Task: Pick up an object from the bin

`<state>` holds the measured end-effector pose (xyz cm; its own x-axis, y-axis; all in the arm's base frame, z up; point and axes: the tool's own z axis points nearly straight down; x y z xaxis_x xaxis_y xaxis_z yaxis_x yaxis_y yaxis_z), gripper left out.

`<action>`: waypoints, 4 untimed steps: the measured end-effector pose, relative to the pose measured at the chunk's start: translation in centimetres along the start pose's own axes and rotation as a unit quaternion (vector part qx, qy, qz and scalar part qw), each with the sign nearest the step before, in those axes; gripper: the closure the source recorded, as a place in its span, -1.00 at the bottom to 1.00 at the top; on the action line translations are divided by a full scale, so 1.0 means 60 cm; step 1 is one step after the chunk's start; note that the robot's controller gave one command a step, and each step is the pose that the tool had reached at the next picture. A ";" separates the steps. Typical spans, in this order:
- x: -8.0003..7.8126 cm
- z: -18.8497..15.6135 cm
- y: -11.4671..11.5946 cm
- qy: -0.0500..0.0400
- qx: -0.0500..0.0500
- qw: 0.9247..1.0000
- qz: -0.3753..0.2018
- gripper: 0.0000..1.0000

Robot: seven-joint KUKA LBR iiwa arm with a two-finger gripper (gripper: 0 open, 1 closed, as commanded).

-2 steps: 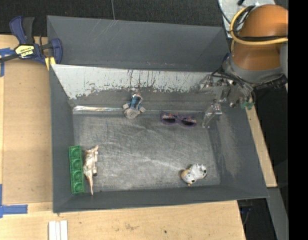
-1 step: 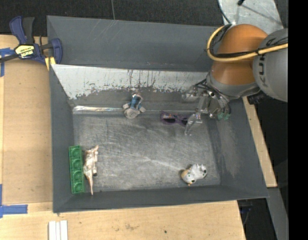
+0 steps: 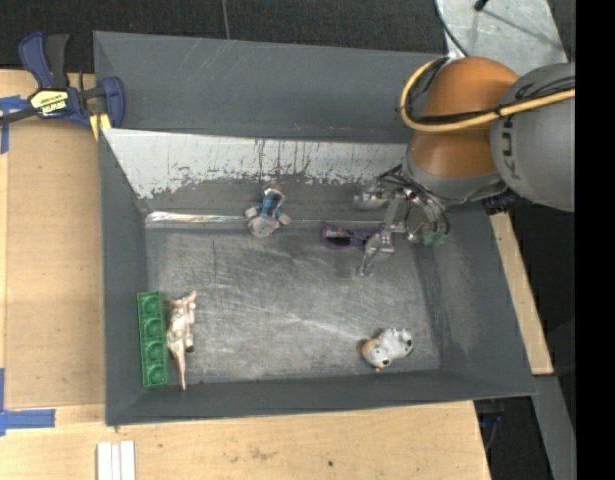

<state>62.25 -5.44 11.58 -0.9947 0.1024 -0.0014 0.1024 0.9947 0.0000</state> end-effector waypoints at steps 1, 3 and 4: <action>-0.010 -0.015 0.006 -0.002 0.000 1.000 0.009 -1.00; -0.013 0.056 -0.014 -0.003 0.000 0.999 0.032 1.00; -0.013 0.055 -0.014 -0.003 0.000 0.999 0.032 1.00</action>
Offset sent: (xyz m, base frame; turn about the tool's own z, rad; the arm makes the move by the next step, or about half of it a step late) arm 0.0050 -0.0110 -0.0458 0.0674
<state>62.95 -6.35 8.25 -0.9862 0.1652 -0.0068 0.1652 0.9863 0.0005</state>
